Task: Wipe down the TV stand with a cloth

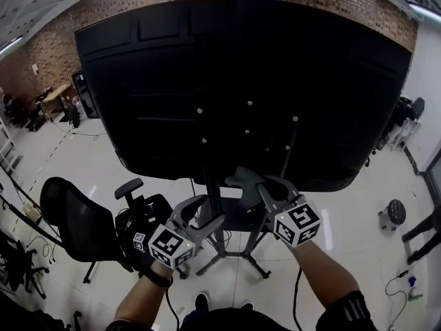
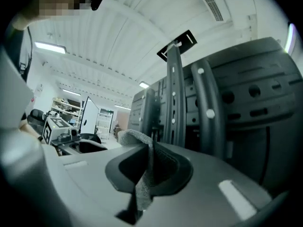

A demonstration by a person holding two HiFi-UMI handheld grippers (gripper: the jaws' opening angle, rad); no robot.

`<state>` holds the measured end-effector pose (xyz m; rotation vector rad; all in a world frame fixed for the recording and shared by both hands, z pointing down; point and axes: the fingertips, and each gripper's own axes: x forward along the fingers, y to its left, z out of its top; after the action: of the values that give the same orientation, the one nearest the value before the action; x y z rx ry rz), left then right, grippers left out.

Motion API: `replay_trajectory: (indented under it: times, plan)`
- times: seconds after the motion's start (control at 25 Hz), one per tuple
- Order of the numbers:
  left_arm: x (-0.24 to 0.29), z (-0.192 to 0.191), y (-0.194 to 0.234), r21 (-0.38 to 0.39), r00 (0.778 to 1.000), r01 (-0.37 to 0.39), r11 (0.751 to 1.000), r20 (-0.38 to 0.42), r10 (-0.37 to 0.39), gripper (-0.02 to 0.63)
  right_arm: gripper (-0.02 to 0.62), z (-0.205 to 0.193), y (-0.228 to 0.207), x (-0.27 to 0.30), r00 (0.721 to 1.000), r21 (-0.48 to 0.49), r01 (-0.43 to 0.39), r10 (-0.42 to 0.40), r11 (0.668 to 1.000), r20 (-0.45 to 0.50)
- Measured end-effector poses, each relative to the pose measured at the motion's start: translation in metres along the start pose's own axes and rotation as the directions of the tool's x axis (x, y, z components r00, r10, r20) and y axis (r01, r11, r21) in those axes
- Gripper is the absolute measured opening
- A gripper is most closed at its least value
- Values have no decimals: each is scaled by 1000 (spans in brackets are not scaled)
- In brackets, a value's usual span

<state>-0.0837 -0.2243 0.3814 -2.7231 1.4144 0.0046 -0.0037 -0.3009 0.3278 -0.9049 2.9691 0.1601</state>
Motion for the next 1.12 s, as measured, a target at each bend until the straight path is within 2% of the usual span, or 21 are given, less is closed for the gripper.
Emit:
replay_trajectory:
  times: [0.24,0.44,0.64,0.84,1.0,1.12]
  plan:
    - [-28,63,30,43,997,-23,999,75,20,288,11,86,3,33,997,-70,35,-30,997,70]
    - [-39,99,54,71,993,-4,997,120,-5,287,11,131,-3,65,990,-46,78,-72,996,123]
    - [-40,128,66,102,990,31,994,134,-44,287,11,172,-10,97,981,-97,136,-121,986,153]
    - [-40,144,78,123,985,50,991,160,-69,287,11,196,-2,130,982,-155,132,-107,979,157]
    - [-41,149,85,132,982,53,990,174,-76,287,11,192,9,146,987,-186,104,-79,977,137]
    - [-39,148,91,130,981,53,990,178,-76,287,11,188,12,150,988,-244,115,-84,963,132]
